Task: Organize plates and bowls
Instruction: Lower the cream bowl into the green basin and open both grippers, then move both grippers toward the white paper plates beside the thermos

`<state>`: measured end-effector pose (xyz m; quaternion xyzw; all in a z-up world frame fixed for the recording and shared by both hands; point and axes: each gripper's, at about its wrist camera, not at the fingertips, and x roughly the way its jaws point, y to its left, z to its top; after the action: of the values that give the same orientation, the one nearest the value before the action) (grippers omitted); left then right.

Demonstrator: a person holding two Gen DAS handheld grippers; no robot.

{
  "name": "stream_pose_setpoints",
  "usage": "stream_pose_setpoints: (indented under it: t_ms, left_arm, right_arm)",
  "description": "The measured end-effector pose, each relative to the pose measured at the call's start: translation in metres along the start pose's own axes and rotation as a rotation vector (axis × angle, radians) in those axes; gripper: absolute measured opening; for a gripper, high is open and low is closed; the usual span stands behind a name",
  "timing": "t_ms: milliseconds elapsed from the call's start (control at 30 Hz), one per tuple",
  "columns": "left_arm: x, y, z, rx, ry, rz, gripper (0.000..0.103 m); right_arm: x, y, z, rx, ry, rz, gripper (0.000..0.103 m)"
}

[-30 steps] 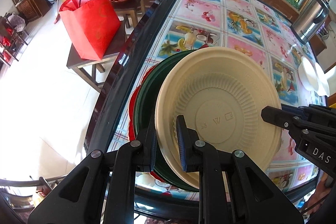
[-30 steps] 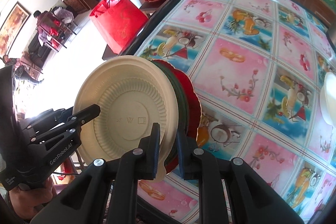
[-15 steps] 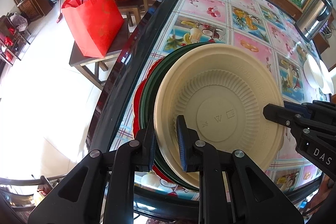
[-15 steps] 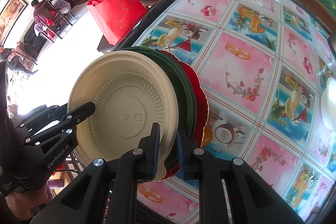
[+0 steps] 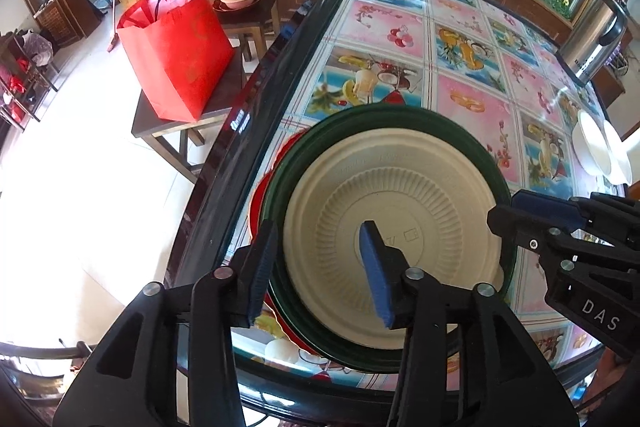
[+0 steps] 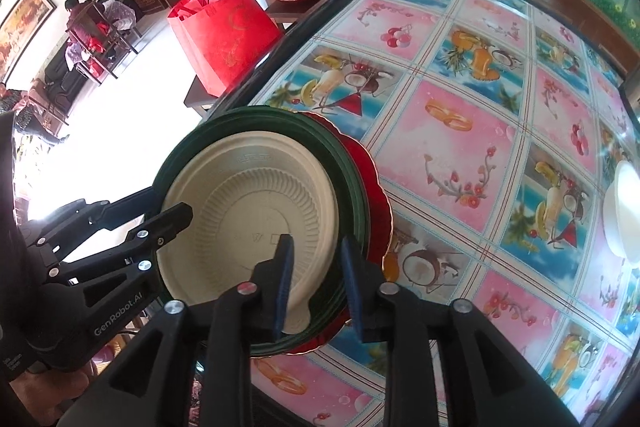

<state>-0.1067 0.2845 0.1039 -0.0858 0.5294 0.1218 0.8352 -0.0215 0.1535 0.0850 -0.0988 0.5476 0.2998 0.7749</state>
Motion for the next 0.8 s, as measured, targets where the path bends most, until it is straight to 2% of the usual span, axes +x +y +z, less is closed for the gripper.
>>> stream_pose_setpoints:
  t_ms: [100, 167, 233, 333, 600, 800]
  left_arm:
    - [-0.008, 0.001, 0.005, -0.015, -0.022, -0.01, 0.047]
    - [-0.013, 0.0, 0.008, -0.02, -0.038, -0.015, 0.058]
    - [-0.015, -0.002, 0.01, -0.017, -0.049, -0.017, 0.06]
    - [-0.015, -0.007, 0.014, -0.014, -0.046, -0.03, 0.06]
    - [-0.017, -0.027, 0.025, 0.029, -0.058, -0.064, 0.061]
    - [-0.019, -0.048, 0.032, 0.061, -0.068, -0.079, 0.06]
  right_arm:
    - [-0.004, -0.003, 0.0, 0.012, -0.008, 0.015, 0.028]
    - [-0.008, -0.005, 0.0, 0.02, -0.013, 0.02, 0.028]
    - [-0.013, -0.005, 0.0, 0.024, -0.025, 0.021, 0.032]
    - [-0.017, -0.005, -0.001, 0.025, -0.039, 0.018, 0.042]
    - [-0.029, -0.017, -0.007, 0.068, -0.065, -0.001, 0.051]
    - [-0.039, -0.036, -0.014, 0.119, -0.074, -0.015, 0.053]
